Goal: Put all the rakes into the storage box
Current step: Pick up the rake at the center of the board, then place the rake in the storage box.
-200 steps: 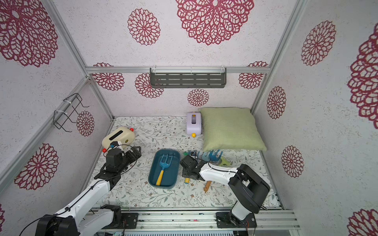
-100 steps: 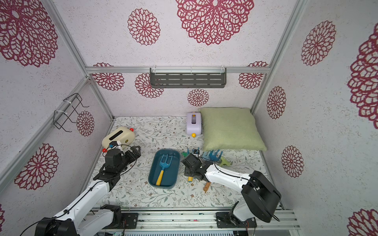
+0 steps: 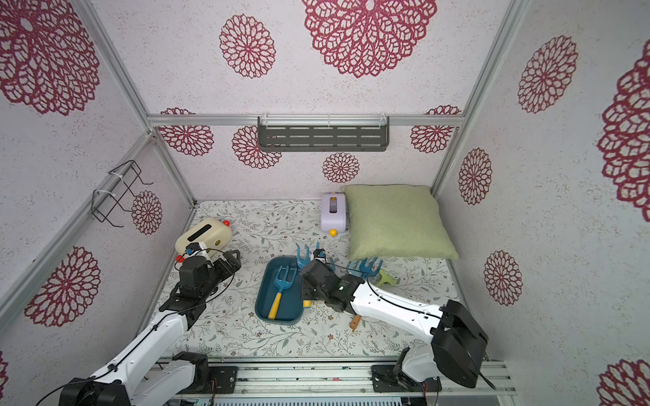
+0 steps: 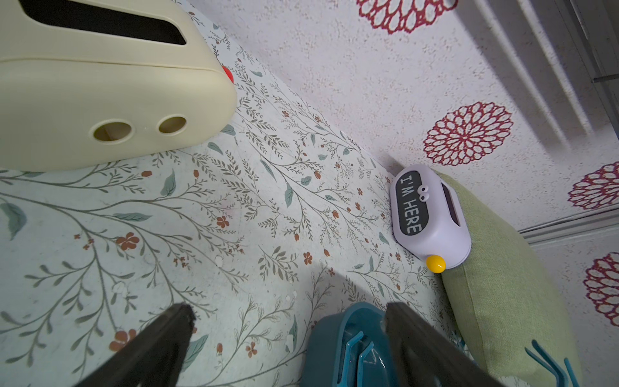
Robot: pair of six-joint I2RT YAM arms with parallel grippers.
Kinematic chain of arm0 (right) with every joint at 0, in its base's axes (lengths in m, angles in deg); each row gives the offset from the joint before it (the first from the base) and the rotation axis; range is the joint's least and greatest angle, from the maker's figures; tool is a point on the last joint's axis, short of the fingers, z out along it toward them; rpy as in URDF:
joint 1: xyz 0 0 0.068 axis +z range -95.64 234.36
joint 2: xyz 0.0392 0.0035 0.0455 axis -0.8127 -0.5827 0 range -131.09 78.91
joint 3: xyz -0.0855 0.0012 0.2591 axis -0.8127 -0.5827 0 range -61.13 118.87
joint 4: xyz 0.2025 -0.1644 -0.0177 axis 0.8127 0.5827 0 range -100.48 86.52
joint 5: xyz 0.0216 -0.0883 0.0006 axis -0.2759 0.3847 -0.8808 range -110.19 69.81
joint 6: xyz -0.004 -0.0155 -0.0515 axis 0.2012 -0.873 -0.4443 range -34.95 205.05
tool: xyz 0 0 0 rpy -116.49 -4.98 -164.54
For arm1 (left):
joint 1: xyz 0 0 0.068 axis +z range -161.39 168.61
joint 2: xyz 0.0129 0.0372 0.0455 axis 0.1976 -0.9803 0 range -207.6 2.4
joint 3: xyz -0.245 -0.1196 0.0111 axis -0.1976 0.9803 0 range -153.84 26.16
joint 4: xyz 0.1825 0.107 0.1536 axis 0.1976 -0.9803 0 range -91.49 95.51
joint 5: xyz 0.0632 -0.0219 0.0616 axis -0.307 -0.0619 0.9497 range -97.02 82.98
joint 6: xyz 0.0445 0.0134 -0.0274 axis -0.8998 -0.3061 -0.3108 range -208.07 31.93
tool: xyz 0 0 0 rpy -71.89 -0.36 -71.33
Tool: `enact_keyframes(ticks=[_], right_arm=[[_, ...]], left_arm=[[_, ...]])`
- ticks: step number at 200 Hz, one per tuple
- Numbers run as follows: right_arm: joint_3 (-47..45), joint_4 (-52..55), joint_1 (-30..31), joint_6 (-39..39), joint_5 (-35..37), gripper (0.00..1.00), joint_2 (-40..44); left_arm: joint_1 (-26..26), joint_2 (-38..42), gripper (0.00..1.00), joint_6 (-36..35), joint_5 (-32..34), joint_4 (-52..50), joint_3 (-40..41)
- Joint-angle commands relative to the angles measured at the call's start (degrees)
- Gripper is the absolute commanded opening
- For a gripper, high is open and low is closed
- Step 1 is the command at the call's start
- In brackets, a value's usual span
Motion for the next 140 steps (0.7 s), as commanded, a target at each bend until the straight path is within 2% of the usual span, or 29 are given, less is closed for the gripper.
enact_keyframes(ticks=[1,73,140], right_arm=[[1.52,-2.54,1.45,0.43,-2.33,0.17,-2.11],[2.13,-8.07,2.79,4.38,-7.27,0.17,-7.15],[3.07,-5.13,2.70,8.37,-4.50,0.18,-11.09]], left_arm=[[-0.36,1.30,0.97,-0.88,0.75,-0.65,-0.09],[-0.36,2.15,0.97,-0.90,0.73,-1.00,0.00],[-0.36,2.50,0.97,-0.92,0.53,-1.10,0.00]])
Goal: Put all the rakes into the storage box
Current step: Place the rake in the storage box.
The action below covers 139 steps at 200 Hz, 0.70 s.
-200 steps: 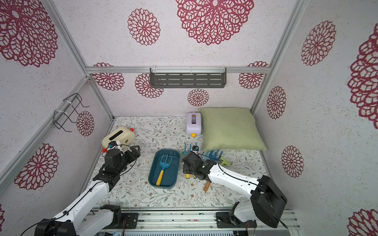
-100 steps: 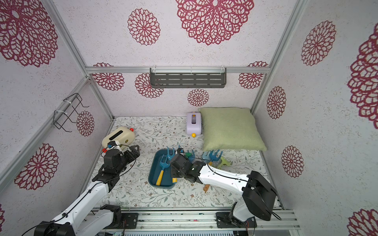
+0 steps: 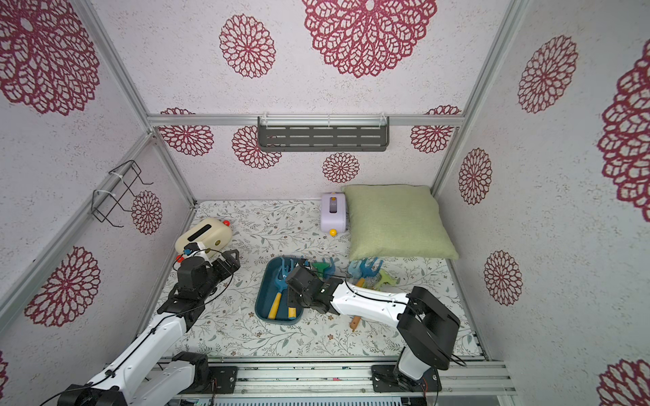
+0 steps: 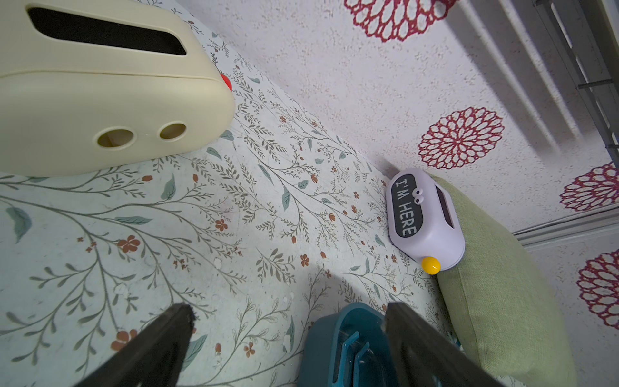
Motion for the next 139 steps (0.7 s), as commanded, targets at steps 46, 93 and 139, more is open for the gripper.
enact_keyframes(ticks=[46,93,139], right_arm=[[1.90,0.09,0.21,3.82,1.42,0.37,-2.62],[4.28,3.87,0.03,0.64,5.65,0.61,0.95],[0.84,4.83,-3.17,-2.87,7.57,0.64,8.82]], left_arm=[[-0.36,1.01,0.97,-0.94,0.43,-0.26,0.09],[-0.36,0.32,0.97,-0.77,-0.55,0.64,0.15],[-1.47,-0.82,0.97,-1.38,-2.23,1.89,-0.33]])
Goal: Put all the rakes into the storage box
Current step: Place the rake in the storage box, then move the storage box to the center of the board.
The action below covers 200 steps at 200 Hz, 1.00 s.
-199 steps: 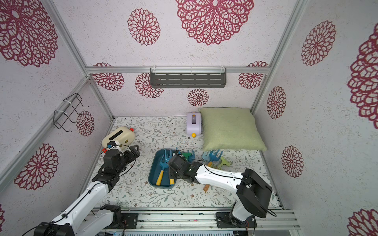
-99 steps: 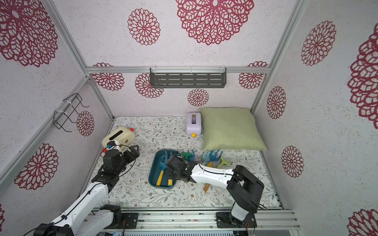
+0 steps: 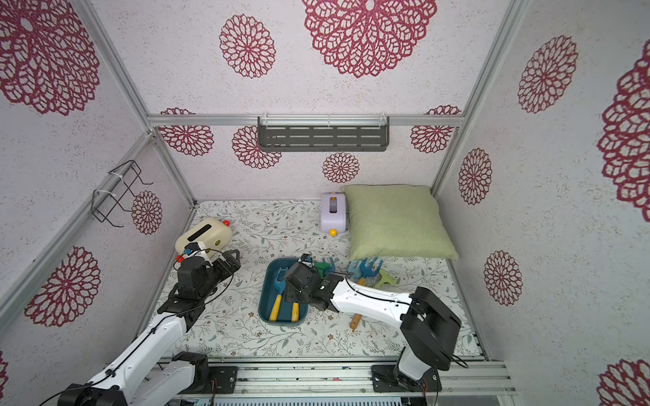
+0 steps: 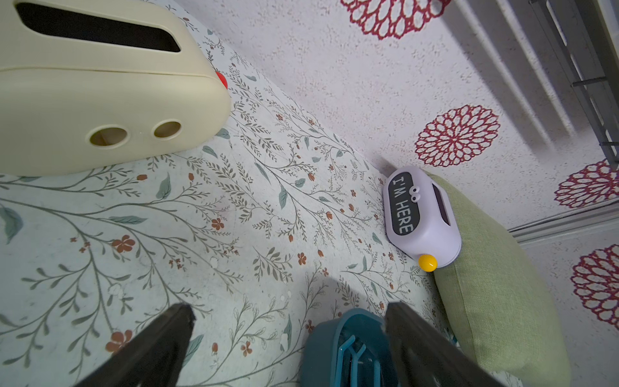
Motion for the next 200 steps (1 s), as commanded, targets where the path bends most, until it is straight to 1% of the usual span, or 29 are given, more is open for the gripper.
enact_keyframes(ticks=[1,22,51,77,104,125,155,178,200], right_arm=[[-1.79,1.32,-2.14,-3.28,2.95,0.65,6.13],[-7.04,-0.66,-5.33,-4.17,1.87,0.65,10.53],[-14.62,-6.96,-9.41,-5.26,-4.87,0.65,14.46],[-17.32,-12.04,-9.70,-6.24,-10.40,0.67,13.47],[-19.63,-19.42,-9.52,-5.24,-16.96,0.69,9.05],[-19.40,-24.28,-8.53,-4.24,-19.80,0.69,5.33],[-16.29,-30.12,-7.98,-3.43,-23.31,0.69,-0.19],[-11.99,-30.36,-7.98,-4.98,-24.24,0.68,-4.80],[-10.73,-30.63,-8.21,-5.38,-24.04,0.68,-6.09]], left_arm=[[-1.25,-0.45,0.97,-1.27,-1.30,1.28,-0.34],[-2.50,-0.51,0.97,-1.52,-1.22,1.28,-0.72],[-4.13,-1.69,0.97,-1.23,-1.32,1.52,-1.28],[-5.12,-2.11,0.97,-0.29,-1.53,0.77,-2.25],[-5.76,-1.49,0.97,1.77,-2.37,-3.19,-4.20],[-6.60,-0.40,0.97,3.73,-2.97,-7.92,-5.18],[-8.13,1.77,0.97,6.90,-3.64,-12.70,-5.19],[-10.36,3.37,0.97,8.02,-2.48,-15.18,-5.91],[-12.94,4.21,0.97,8.58,-0.59,-17.99,-7.56]])
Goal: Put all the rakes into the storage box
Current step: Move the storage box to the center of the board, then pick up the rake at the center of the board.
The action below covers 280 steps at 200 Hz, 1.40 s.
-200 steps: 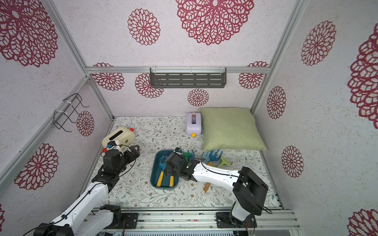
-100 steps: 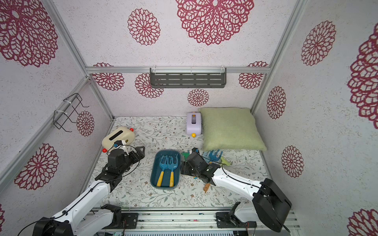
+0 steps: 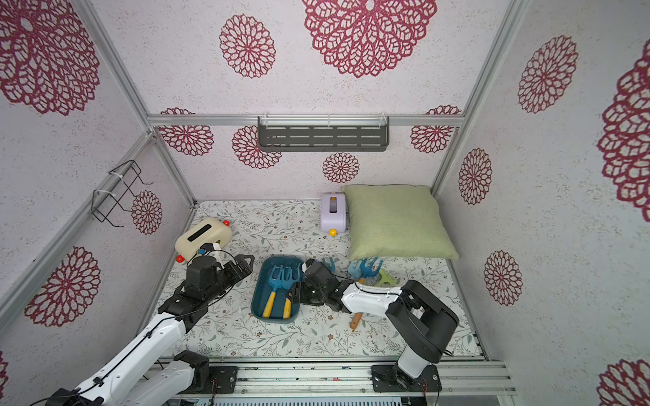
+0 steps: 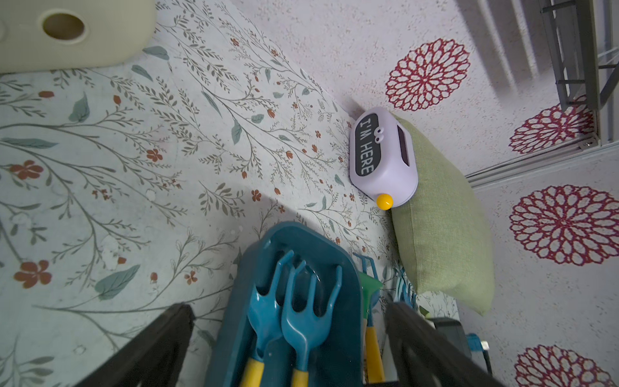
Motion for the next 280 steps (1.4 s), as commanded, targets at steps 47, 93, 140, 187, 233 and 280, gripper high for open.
enact_keyframes(ticks=[47,93,140,187,233,280], right_arm=[[-5.20,1.11,-3.53,-2.32,6.58,0.74,12.51],[-11.62,17.03,-10.97,-5.27,19.10,0.99,33.44],[-15.26,27.13,-18.86,-10.76,23.80,0.99,46.99],[-17.24,31.03,-22.53,-11.86,25.72,0.99,50.17],[-18.27,32.27,-23.35,-13.43,26.48,0.99,53.36],[-18.98,31.57,-23.97,-14.59,25.95,0.99,53.10]], left_arm=[[-10.43,-0.55,0.97,2.32,6.31,-8.01,-7.33],[-20.06,-10.79,0.97,1.22,12.21,-11.81,-16.79],[-28.62,-28.05,0.95,-0.66,15.55,-17.45,-31.62],[-32.06,-46.15,0.72,-1.55,12.52,-23.37,-45.76],[-33.09,-57.44,0.56,-1.35,12.95,-28.01,-53.86],[-33.26,-64.84,0.48,-0.71,9.41,-28.18,-56.82]])
